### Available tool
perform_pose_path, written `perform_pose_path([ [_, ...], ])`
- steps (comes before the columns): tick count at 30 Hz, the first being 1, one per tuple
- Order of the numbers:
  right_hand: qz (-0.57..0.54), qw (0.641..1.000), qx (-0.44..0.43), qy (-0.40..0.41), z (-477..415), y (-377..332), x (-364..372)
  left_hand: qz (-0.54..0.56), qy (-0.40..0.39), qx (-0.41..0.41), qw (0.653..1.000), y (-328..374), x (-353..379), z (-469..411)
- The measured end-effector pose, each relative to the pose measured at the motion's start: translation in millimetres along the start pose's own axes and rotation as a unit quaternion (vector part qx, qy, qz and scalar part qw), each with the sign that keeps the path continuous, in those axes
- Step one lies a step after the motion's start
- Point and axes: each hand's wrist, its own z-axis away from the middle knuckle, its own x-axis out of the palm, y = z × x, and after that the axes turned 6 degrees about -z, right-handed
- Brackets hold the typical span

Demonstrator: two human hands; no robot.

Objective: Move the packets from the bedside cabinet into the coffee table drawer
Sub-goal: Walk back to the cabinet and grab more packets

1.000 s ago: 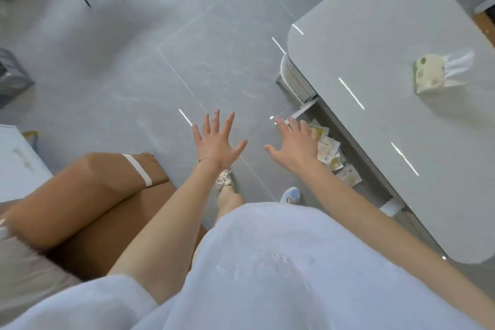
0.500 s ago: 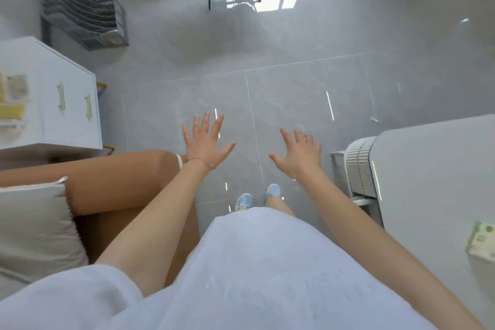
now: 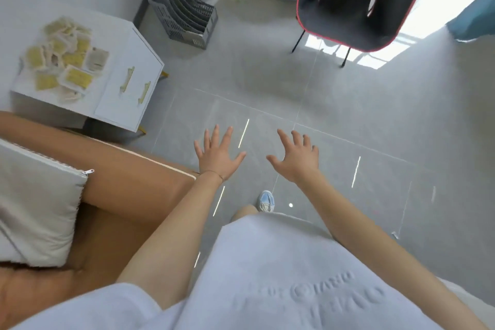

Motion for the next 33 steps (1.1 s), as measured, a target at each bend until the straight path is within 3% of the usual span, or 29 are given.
perform_pose_path([
  [8, 0.066, 0.994, -0.09, -0.018, -103.4, -76.5, -54.7, 0.056, 0.017, -0.091, 0.994, -46.9, -51.1, -77.7],
  [18, 0.111, 0.983, -0.139, -0.05, -216.6, -230.6, -85.5, 0.077, 0.0, -0.17, 0.982, -173.9, -121.1, -172.9],
  [33, 0.229, 0.934, -0.261, -0.087, -356.7, -436.2, -107.2, 0.145, 0.017, -0.3, 0.943, -321.5, -181.5, -247.9],
])
